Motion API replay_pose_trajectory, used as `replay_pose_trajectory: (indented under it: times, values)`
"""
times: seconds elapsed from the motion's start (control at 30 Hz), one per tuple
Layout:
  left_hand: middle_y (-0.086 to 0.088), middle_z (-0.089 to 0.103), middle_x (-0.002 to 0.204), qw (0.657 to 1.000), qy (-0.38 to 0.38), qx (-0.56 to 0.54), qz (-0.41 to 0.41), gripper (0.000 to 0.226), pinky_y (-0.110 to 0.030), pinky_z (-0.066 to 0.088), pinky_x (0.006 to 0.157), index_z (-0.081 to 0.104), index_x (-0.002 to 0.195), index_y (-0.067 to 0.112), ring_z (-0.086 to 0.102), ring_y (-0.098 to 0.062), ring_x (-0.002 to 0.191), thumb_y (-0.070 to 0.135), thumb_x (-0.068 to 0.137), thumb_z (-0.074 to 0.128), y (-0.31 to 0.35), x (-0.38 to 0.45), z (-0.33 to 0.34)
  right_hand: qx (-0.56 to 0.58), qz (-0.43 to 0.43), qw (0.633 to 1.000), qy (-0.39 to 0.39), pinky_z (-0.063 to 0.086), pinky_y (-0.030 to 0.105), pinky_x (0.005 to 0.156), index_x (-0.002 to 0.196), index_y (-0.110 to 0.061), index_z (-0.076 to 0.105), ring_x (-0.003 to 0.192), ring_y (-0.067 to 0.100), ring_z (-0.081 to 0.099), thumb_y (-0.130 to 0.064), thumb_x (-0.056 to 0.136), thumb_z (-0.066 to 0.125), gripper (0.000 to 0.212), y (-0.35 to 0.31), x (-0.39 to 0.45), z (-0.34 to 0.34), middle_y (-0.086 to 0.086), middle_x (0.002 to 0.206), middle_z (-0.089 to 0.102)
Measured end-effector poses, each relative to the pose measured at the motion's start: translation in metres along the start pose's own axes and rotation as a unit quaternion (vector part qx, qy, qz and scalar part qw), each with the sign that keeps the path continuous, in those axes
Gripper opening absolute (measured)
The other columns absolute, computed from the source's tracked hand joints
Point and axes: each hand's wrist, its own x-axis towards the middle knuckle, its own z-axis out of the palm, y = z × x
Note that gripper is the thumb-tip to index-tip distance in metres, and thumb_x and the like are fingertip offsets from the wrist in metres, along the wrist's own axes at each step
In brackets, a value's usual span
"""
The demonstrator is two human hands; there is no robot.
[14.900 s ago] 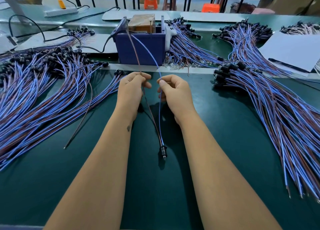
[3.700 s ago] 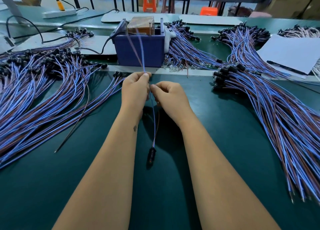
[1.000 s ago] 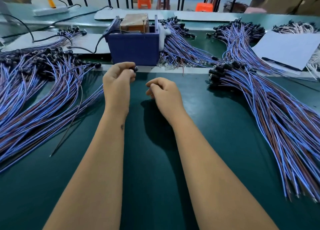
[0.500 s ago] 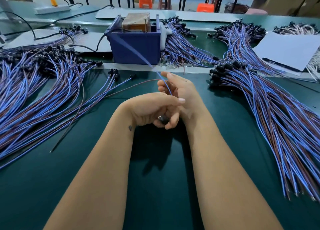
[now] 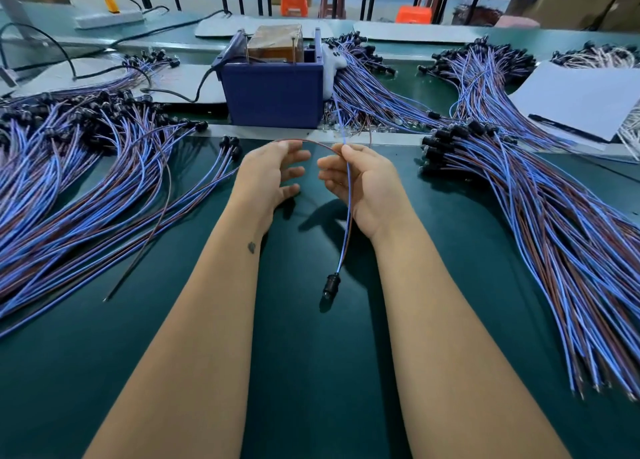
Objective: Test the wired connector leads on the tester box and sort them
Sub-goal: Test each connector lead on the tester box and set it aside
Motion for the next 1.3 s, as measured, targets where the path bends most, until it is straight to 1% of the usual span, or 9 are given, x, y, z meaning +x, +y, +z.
replay_pose_trajectory:
  times: [0.13, 0.27, 0.43, 0.53, 0.6, 0.67, 0.77, 1.0, 1.3]
  values:
    - [0.008, 0.071, 0.093, 0.997, 0.006, 0.011, 0.073, 0.027, -0.024, 0.048, 0.069, 0.065, 0.104, 0.026, 0.061, -0.008, 0.080, 0.019, 0.105, 0.038, -0.002, -0.001, 0.002, -0.145, -0.024, 0.989, 0.011, 0.049, 0.021, 0.053, 0.085, -0.009, 0.056, 0.055, 0.018, 0.062, -0.007, 0.099, 0.045, 0.018, 0.007, -0.002, 0.010, 0.007, 0.062, 0.068]
    - [0.010, 0.072, 0.089, 0.994, 0.025, 0.009, 0.106, 0.024, -0.025, 0.046, 0.070, 0.069, 0.097, 0.029, 0.062, -0.006, 0.074, 0.022, 0.102, 0.046, -0.003, -0.002, 0.000, -0.234, -0.041, 0.971, 0.001, 0.047, 0.020, 0.051, 0.080, -0.010, 0.055, 0.050, 0.015, 0.057, -0.006, 0.098, 0.046, 0.020, 0.013, -0.003, 0.016, 0.014, 0.066, 0.065]
    - [0.008, 0.070, 0.071, 0.990, 0.038, -0.041, 0.133, 0.028, -0.022, 0.048, 0.064, 0.064, 0.082, 0.021, 0.065, -0.009, 0.065, 0.017, 0.102, 0.044, 0.001, 0.000, -0.007, -0.207, -0.051, 0.976, 0.039, 0.047, 0.019, 0.051, 0.077, -0.011, 0.056, 0.054, 0.014, 0.058, -0.004, 0.094, 0.049, 0.020, 0.014, -0.002, 0.017, 0.009, 0.066, 0.065]
    - [0.008, 0.049, 0.051, 0.987, 0.019, -0.066, 0.144, 0.029, -0.019, 0.039, 0.047, 0.063, 0.082, 0.016, 0.046, -0.009, 0.046, 0.013, 0.102, 0.042, 0.002, 0.002, -0.008, -0.173, -0.063, 0.978, 0.095, 0.045, 0.020, 0.051, 0.075, -0.012, 0.058, 0.055, 0.013, 0.054, -0.006, 0.093, 0.051, 0.020, 0.013, 0.000, 0.012, 0.002, 0.060, 0.061]
    - [0.010, 0.037, 0.046, 0.990, 0.010, -0.029, 0.141, 0.030, -0.017, 0.026, 0.041, 0.065, 0.083, 0.015, 0.029, -0.007, 0.040, 0.014, 0.103, 0.042, 0.001, 0.003, -0.008, -0.161, -0.068, 0.978, 0.116, 0.041, 0.018, 0.046, 0.077, -0.014, 0.059, 0.049, 0.011, 0.051, -0.008, 0.093, 0.051, 0.019, 0.012, 0.001, 0.009, -0.001, 0.051, 0.056]
    - [0.012, 0.034, 0.045, 0.991, 0.025, 0.022, 0.129, 0.030, -0.017, 0.022, 0.040, 0.068, 0.085, 0.017, 0.024, -0.005, 0.039, 0.016, 0.102, 0.043, -0.002, 0.004, -0.008, -0.159, -0.072, 0.977, 0.123, 0.039, 0.017, 0.044, 0.081, -0.014, 0.061, 0.044, 0.009, 0.048, -0.010, 0.095, 0.051, 0.018, 0.011, 0.001, 0.008, -0.004, 0.046, 0.054]
    - [0.014, 0.035, 0.045, 0.988, 0.070, 0.077, 0.117, 0.029, -0.019, 0.022, 0.040, 0.070, 0.086, 0.022, 0.025, -0.005, 0.039, 0.017, 0.100, 0.044, -0.006, 0.007, -0.010, -0.175, -0.078, 0.974, 0.120, 0.039, 0.014, 0.043, 0.085, -0.012, 0.063, 0.041, 0.007, 0.047, -0.012, 0.095, 0.053, 0.014, 0.012, 0.000, 0.009, -0.005, 0.042, 0.052]
    - [0.008, 0.050, 0.057, 0.982, 0.147, 0.064, 0.100, 0.029, -0.013, 0.027, 0.037, 0.069, 0.100, 0.019, 0.030, -0.002, 0.035, 0.009, 0.094, 0.043, -0.006, 0.010, -0.016, -0.240, -0.083, 0.962, 0.105, 0.041, 0.021, 0.052, 0.083, -0.017, 0.064, 0.044, 0.006, 0.047, -0.016, 0.095, 0.053, 0.016, 0.014, -0.001, 0.011, -0.007, 0.041, 0.050]
    - [0.013, 0.063, 0.051, 0.974, 0.170, 0.089, 0.123, 0.033, -0.012, 0.041, 0.049, 0.063, 0.125, 0.016, 0.035, -0.001, 0.038, 0.013, 0.099, 0.044, -0.008, 0.018, -0.021, -0.259, -0.082, 0.957, 0.104, 0.040, 0.026, 0.057, 0.082, -0.020, 0.064, 0.048, 0.008, 0.048, -0.018, 0.096, 0.052, 0.018, 0.015, 0.000, 0.012, -0.007, 0.042, 0.050]
